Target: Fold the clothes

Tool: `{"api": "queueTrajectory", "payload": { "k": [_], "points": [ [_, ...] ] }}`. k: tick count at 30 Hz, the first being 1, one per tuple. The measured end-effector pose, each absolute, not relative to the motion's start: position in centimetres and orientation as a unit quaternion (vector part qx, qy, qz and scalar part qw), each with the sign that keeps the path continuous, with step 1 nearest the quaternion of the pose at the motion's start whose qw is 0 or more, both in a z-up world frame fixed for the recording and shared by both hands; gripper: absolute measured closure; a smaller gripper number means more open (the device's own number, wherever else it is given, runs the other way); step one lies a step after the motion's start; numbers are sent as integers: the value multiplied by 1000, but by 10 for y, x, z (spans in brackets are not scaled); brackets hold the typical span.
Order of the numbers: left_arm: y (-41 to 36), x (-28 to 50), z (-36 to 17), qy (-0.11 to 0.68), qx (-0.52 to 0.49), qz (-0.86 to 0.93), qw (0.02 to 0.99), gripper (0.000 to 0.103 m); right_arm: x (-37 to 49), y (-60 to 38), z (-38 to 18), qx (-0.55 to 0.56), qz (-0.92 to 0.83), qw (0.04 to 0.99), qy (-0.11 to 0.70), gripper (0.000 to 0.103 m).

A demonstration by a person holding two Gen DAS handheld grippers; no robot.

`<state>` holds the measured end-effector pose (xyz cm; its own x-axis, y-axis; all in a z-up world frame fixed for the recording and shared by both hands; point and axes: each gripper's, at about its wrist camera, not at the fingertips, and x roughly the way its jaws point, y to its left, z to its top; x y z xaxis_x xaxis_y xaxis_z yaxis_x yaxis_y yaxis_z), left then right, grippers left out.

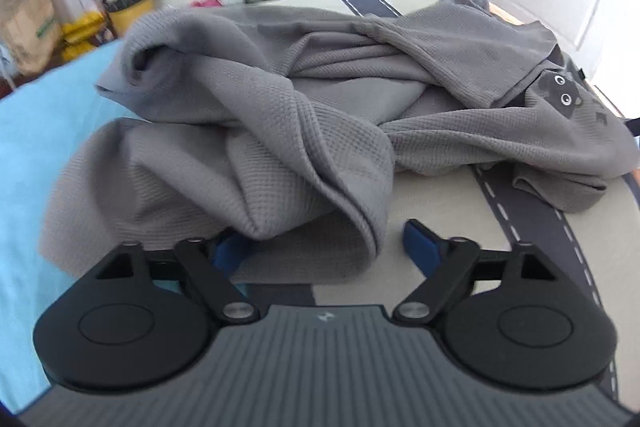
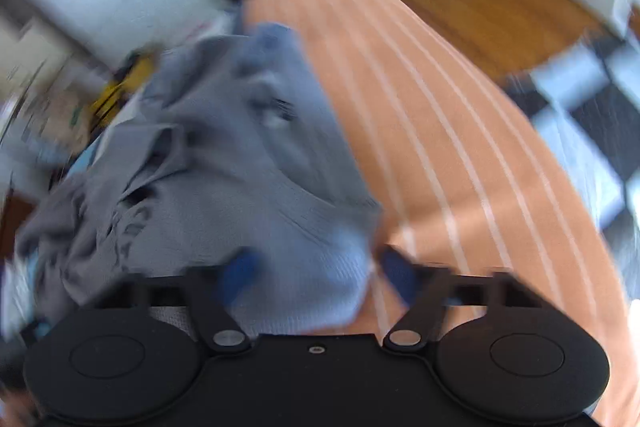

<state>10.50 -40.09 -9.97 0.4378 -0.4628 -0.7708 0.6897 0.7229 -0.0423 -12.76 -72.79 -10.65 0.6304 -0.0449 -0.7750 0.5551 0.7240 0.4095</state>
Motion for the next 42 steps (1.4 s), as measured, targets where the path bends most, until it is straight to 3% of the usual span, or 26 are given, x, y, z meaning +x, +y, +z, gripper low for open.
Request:
{"api": "queueTrajectory", "payload": {
  "k": [1, 2, 3, 4, 5, 8, 11, 15, 20, 21, 24, 27, 29, 33, 38, 42],
  "points": [
    [-404, 107, -101, 400, 146, -343, 837, 17, -125, -725, -104, 307, -170, 855, 381, 87],
    [-406, 108, -100, 396, 145, -340, 840, 27, -124, -723, -100, 297, -169, 864, 369, 92],
    [-407, 110, -99, 391, 142, -337, 845, 54, -122, -721, -97, 287, -167, 873, 357, 92],
    [-407, 112, -96, 391, 141, -332, 847, 63, -122, -718, -88, 268, -176, 885, 338, 93],
    [-406, 114, -90, 392, 138, -328, 848, 82, -125, -715, -75, 244, -191, 899, 311, 93],
    [-389, 114, -64, 359, 99, -331, 867, 91, -141, -710, -36, 208, -229, 922, 231, 94],
    [-378, 115, -29, 298, 94, -312, 897, 92, -129, -711, -1, 172, -251, 936, 178, 95],
    [-364, 125, 4, 233, 78, -274, 930, 92, -67, -712, 26, 119, -277, 938, 173, 92],
    [-350, 143, -20, 285, 45, -258, 922, 92, -47, -702, -26, 151, -301, 910, 242, 78],
    [-348, 144, -30, 297, 41, -256, 919, 92, -56, -703, -35, 172, -291, 906, 256, 68],
    [-340, 147, -63, 342, 30, -249, 905, 90, -80, -701, -53, 220, -256, 894, 295, 66],
    [-333, 149, -87, 379, 12, -248, 892, 89, -104, -709, -44, 250, -279, 887, 271, 52],
    [-332, 150, -86, 382, 17, -251, 889, 89, -122, -718, -38, 308, -268, 878, 249, 51],
    [-341, 155, -52, 368, 79, -270, 886, 91, -145, -718, -35, 396, -233, 860, 219, 47],
    [-375, 176, 6, 310, 296, -271, 862, 89, -139, -694, -39, 413, -207, 854, 238, 46],
    [-379, 192, 38, 365, 282, -278, 843, 89, -123, -674, -31, 391, -201, 859, 263, 43]
  ]
}}
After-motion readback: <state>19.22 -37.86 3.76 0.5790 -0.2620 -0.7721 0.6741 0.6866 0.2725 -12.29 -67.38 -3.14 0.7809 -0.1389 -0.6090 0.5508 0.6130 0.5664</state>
